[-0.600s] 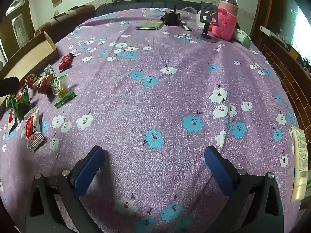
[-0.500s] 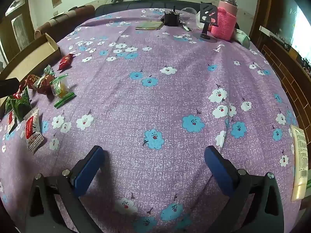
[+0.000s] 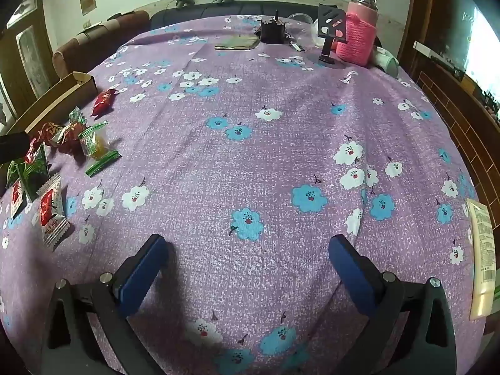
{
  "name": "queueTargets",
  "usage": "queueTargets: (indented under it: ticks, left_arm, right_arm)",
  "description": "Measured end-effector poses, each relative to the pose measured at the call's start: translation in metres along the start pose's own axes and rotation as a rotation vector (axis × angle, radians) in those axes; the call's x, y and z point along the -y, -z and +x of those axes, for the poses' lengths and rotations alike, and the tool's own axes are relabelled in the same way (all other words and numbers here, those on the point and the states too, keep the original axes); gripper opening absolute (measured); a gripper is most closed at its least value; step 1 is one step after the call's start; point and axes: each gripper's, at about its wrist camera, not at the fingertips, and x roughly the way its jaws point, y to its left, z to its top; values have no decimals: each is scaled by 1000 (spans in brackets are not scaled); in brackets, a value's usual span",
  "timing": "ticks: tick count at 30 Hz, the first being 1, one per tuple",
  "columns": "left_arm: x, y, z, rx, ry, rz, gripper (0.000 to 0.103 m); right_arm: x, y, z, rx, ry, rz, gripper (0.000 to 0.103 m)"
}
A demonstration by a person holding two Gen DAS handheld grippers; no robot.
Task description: Organize snacks
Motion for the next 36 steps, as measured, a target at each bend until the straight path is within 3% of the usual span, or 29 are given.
queueTargets:
  ticks: [10, 36]
  left_arm:
    - [2, 2, -1, -1, 52, 5, 88]
    - [-5, 5, 1, -3, 96, 32, 88]
  right_arm:
    - [0, 1, 0, 3, 0, 2, 103]
    - [0, 1, 0, 4, 1, 2, 103]
